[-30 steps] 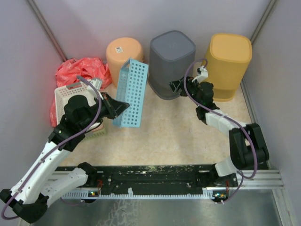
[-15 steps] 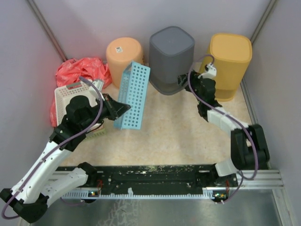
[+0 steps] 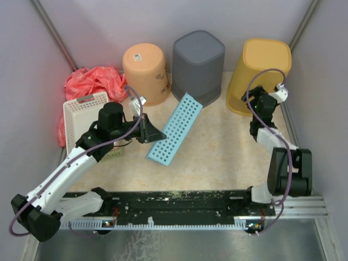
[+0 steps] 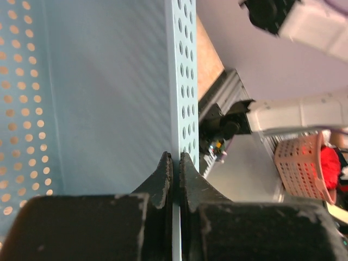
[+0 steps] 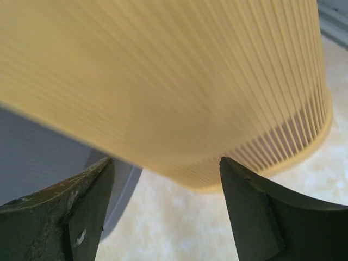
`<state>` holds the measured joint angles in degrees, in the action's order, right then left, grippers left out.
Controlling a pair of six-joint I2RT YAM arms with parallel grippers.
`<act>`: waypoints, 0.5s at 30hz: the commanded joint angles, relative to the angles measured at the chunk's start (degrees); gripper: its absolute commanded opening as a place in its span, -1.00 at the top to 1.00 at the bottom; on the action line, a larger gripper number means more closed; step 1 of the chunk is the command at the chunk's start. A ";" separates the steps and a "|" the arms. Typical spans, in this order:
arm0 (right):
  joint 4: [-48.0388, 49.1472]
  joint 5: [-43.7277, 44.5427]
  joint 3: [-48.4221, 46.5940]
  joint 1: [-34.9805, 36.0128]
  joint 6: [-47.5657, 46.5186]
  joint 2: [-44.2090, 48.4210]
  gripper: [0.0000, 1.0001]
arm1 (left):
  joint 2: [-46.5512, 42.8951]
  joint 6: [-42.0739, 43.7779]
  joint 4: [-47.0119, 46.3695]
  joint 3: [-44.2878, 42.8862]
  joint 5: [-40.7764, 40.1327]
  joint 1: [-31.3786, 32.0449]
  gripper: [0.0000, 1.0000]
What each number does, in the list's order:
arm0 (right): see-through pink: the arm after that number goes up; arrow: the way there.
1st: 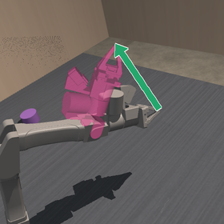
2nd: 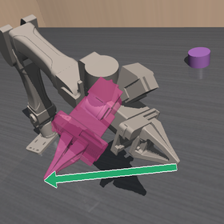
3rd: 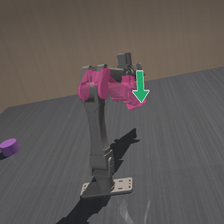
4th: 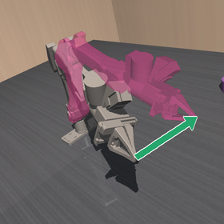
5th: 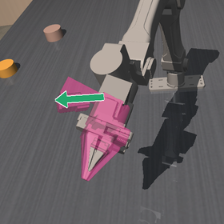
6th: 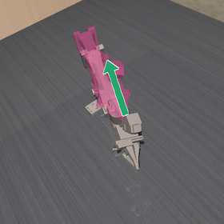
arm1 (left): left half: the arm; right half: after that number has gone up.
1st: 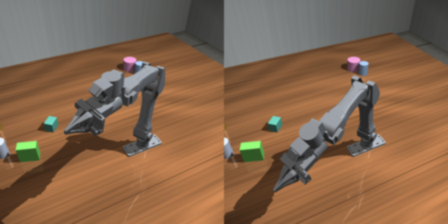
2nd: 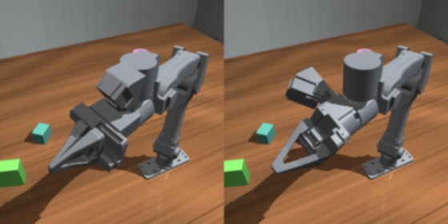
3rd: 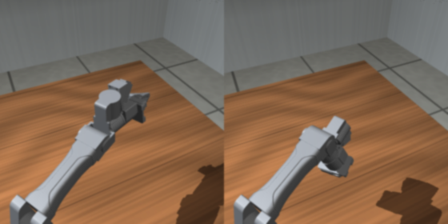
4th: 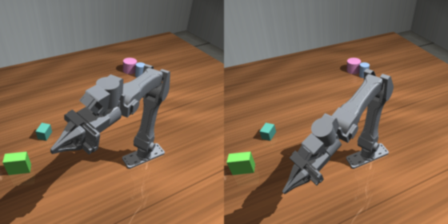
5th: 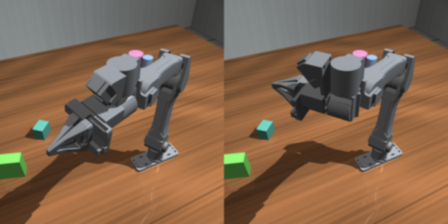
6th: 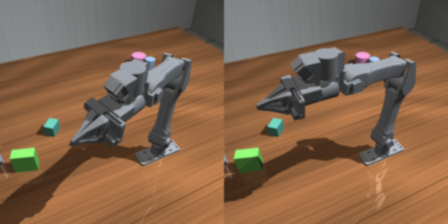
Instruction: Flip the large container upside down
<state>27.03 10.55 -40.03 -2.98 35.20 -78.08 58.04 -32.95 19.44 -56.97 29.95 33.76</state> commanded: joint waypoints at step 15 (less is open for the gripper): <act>-3.93 -5.40 -7.41 -2.95 4.40 0.16 -0.51 | 3.15 -11.82 -24.23 5.18 17.45 0.34 1.00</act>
<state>26.13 8.80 -51.24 -5.50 37.65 -88.79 59.86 -40.88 6.55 -52.93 42.83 33.78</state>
